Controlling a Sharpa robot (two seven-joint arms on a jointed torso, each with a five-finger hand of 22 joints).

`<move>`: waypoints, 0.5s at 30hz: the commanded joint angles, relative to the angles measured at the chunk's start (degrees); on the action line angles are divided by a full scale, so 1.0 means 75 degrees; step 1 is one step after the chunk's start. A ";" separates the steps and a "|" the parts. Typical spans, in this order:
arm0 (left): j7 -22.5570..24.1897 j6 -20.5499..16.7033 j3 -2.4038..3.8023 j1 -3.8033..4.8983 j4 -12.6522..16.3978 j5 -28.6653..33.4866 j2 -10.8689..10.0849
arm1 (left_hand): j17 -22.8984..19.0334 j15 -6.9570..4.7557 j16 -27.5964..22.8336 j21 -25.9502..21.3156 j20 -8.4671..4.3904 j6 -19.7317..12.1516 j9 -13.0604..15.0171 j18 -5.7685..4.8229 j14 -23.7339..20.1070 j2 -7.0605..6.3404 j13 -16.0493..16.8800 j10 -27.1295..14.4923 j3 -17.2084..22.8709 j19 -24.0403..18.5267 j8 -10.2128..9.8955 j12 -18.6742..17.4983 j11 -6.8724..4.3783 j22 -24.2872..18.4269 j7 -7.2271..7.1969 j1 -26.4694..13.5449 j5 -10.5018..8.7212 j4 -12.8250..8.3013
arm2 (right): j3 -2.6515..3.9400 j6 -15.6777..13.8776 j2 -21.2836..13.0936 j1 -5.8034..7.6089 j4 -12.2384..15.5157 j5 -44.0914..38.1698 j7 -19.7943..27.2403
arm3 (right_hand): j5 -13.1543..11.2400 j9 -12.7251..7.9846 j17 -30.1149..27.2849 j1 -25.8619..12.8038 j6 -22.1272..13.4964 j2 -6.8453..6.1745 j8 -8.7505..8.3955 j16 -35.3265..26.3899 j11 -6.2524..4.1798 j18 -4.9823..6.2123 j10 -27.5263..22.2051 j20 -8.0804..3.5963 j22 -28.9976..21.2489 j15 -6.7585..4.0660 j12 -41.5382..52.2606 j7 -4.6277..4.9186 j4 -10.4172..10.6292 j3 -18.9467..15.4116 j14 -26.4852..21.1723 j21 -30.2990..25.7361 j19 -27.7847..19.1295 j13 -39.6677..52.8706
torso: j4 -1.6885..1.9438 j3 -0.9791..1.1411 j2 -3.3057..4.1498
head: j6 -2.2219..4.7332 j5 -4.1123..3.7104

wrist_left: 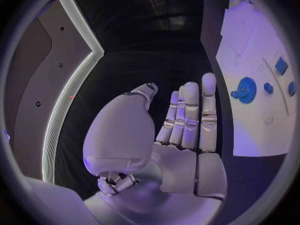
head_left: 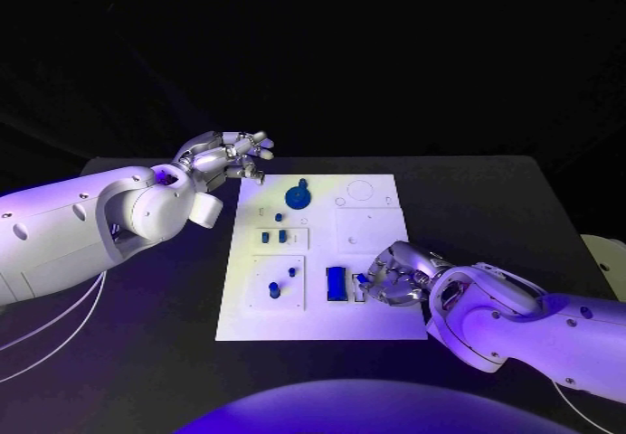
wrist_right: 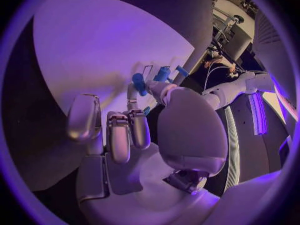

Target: Assemble the parts on the task board

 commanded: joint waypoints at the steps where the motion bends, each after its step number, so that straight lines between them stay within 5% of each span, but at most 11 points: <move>1: 0.0043 0.0105 0.0005 0.0004 0.0021 0.0012 0.0017 | -0.0006 0.0010 0.0023 -0.0026 -0.0001 -0.0066 0.0010 0.0071 -0.0064 0.0066 0.0002 -0.0047 -0.0020 0.0029 0.0025 0.0024 0.0003 -0.0009 0.0011 -0.0011 -0.0030 0.0001 | 0.0000 0.0133 0.0034 -0.0013 -0.0017 0.0101 -0.0035 | -0.0069 0.0062 0.2012 -0.0163 0.0142 0.0009 -0.0011 0.0048 0.0051 -0.0014 0.0338 0.0006 0.1169 0.0055 0.0038 -0.0056 0.0101 -0.0008 0.0796 0.0030 0.0046 0.1221 | -0.0008 0.0000 -0.0001 | -0.0015 0.0011; 15: 0.0031 0.0108 0.0005 0.0004 0.0022 0.0012 0.0014 | -0.0010 0.0011 0.0026 -0.0031 -0.0001 -0.0070 0.0010 0.0071 -0.0066 0.0068 0.0002 -0.0052 -0.0026 0.0032 0.0029 0.0029 0.0004 -0.0008 0.0013 -0.0011 -0.0030 0.0004 | 0.0000 0.0260 0.0083 -0.0016 -0.0052 0.0104 -0.0063 | -0.0222 0.0022 0.2012 -0.0516 0.0228 0.0037 -0.0035 0.0048 0.0048 -0.0015 0.0366 0.0004 0.1171 0.0052 0.0088 -0.0063 0.0224 -0.0146 0.0796 0.0039 0.0050 0.1267 | 0.0005 -0.0005 0.0000 | -0.0035 0.0006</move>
